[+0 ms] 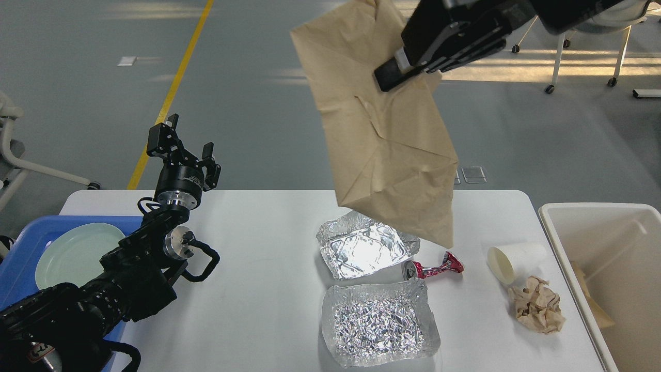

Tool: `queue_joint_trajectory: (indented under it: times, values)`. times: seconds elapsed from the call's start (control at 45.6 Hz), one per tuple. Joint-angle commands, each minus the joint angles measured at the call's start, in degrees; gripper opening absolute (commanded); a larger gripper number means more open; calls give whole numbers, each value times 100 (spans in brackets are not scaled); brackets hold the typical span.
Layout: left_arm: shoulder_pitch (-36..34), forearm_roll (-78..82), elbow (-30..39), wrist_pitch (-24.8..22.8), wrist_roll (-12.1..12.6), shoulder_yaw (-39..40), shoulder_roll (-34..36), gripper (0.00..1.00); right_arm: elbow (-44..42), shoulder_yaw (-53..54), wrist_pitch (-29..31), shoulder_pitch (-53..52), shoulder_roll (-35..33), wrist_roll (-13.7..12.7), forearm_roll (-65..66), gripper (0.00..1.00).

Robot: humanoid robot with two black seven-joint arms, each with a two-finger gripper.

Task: Tidy desktop
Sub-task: 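Lift the brown paper bag and carry it over the white bin, then open the right gripper to drop the bag into the bin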

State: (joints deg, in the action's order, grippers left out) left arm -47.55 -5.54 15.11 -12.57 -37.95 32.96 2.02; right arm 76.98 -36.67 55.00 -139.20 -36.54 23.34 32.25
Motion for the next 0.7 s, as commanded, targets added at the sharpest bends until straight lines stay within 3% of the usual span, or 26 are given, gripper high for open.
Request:
queue_joint_trajectory:
  times: [0.0, 0.197, 0.482, 0.679]
  values:
    - [0, 0, 0, 0, -2, 0, 0, 100, -753, -60, 0, 972, -82, -57, 939, 0]
    - [0, 0, 0, 0, 7, 0, 0, 100, -1826, -130, 0, 2230, -82, -57, 2100, 0]
    - [0, 0, 0, 0, -2, 0, 0, 100, -3151, -1068, 0, 3713, 41, -84, 2224, 0]
    - [0, 0, 0, 0, -2, 0, 0, 100, -4514, -1975, -1351, 4919, 331, -84, 2145, 0]
